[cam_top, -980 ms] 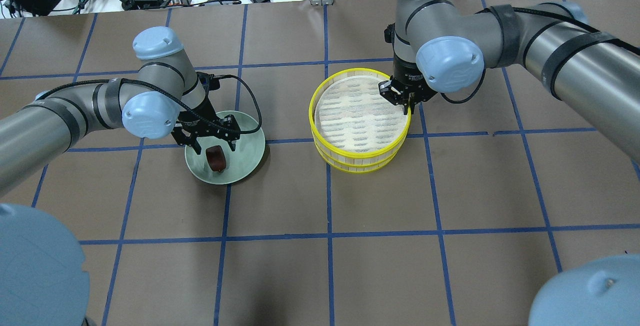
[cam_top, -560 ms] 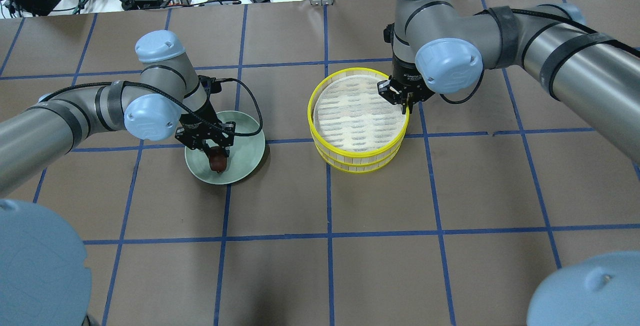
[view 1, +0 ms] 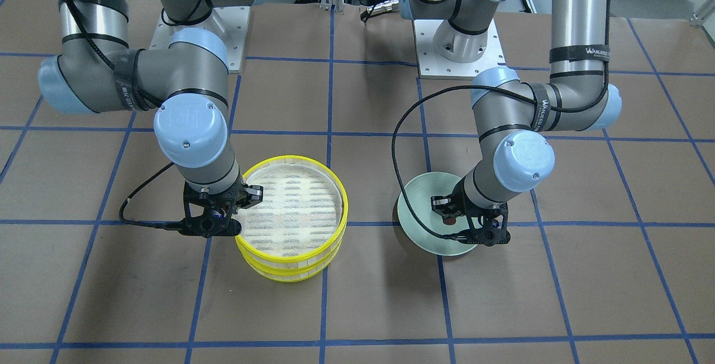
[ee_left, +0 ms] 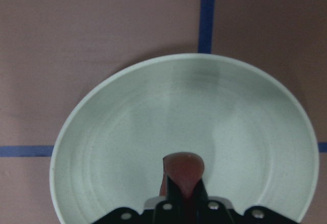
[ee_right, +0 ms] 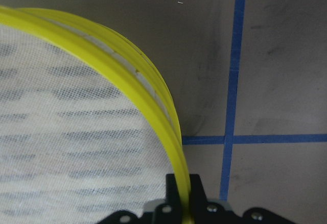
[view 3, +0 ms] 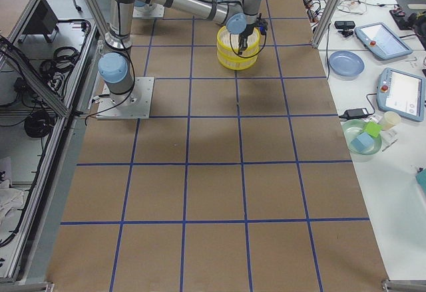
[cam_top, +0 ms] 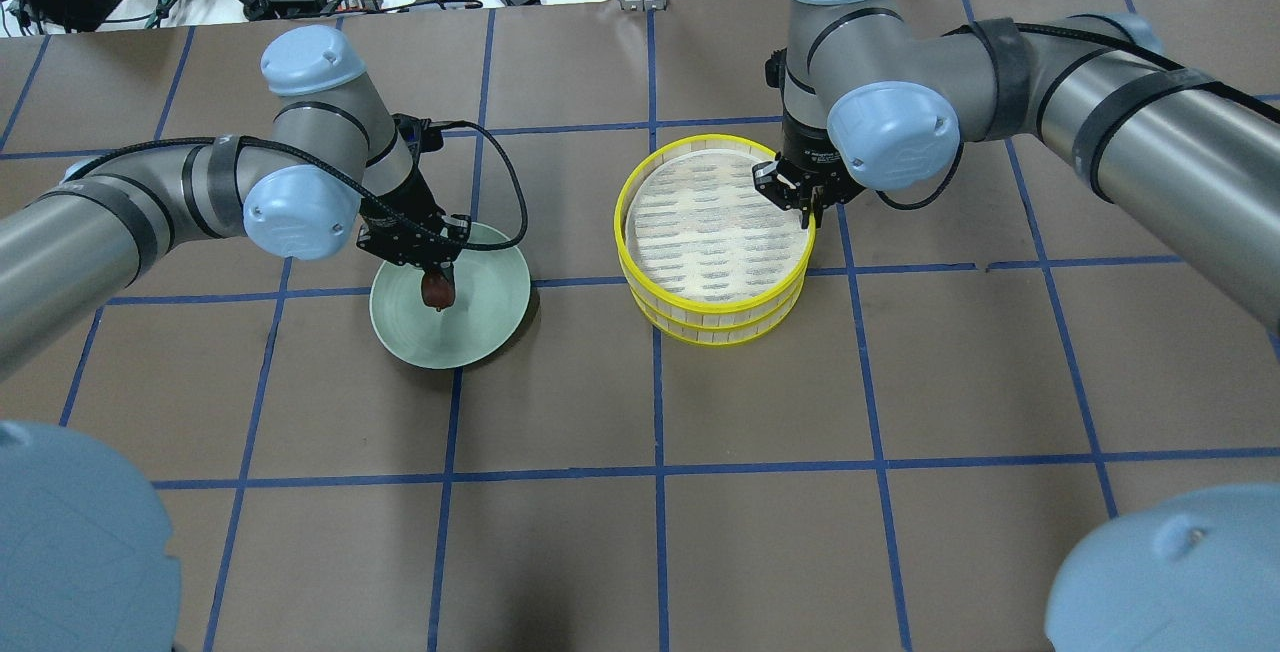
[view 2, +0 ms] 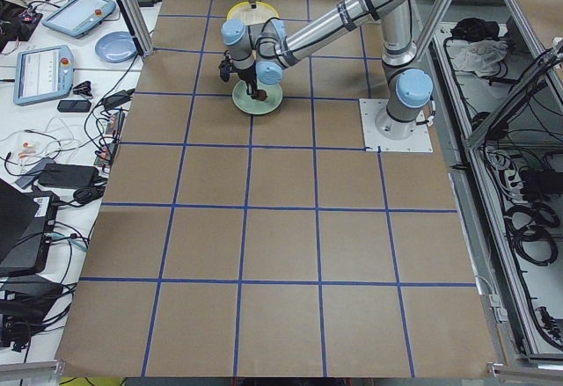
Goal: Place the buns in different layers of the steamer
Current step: 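Grasp the brown bun on the plate with the left gripper and lift it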
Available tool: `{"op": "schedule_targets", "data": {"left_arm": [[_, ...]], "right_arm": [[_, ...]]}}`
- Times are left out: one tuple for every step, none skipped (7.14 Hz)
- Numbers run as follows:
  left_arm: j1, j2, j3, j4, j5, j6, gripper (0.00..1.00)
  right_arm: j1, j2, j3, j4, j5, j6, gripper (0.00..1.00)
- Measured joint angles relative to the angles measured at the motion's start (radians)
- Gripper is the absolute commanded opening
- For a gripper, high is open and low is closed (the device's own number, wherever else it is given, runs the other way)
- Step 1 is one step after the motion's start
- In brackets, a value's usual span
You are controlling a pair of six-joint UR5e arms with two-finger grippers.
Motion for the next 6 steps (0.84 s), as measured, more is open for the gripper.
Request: {"op": "schedule_targets", "data": {"left_arm": [[-0.023,0.014,0.024,-0.015,0.002,-0.019,0.00],[-0.049,0.024,0.057,-0.038,0.002,-0.052,0.00],[-0.068,0.030,0.083,-0.051,-0.001,-0.077,0.00],[-0.083,0.038,0.102,-0.056,-0.005,-0.094,0.00],[-0.100,0.047,0.117,-0.060,-0.008,-0.116,0.00],[-0.120,0.054,0.136,-0.067,-0.007,-0.146,0.00]], "right_arm": [[0.000,0.002,0.000,0.000,-0.003,0.000,0.06],[0.000,0.004,0.001,0.000,-0.006,-0.001,0.06],[-0.001,0.006,0.001,-0.001,-0.008,-0.001,0.11],[-0.001,0.006,0.001,-0.004,-0.008,-0.001,0.62],[-0.002,0.008,0.002,-0.006,-0.007,0.001,1.00],[-0.002,0.013,0.004,-0.006,-0.006,0.004,1.00]]}}
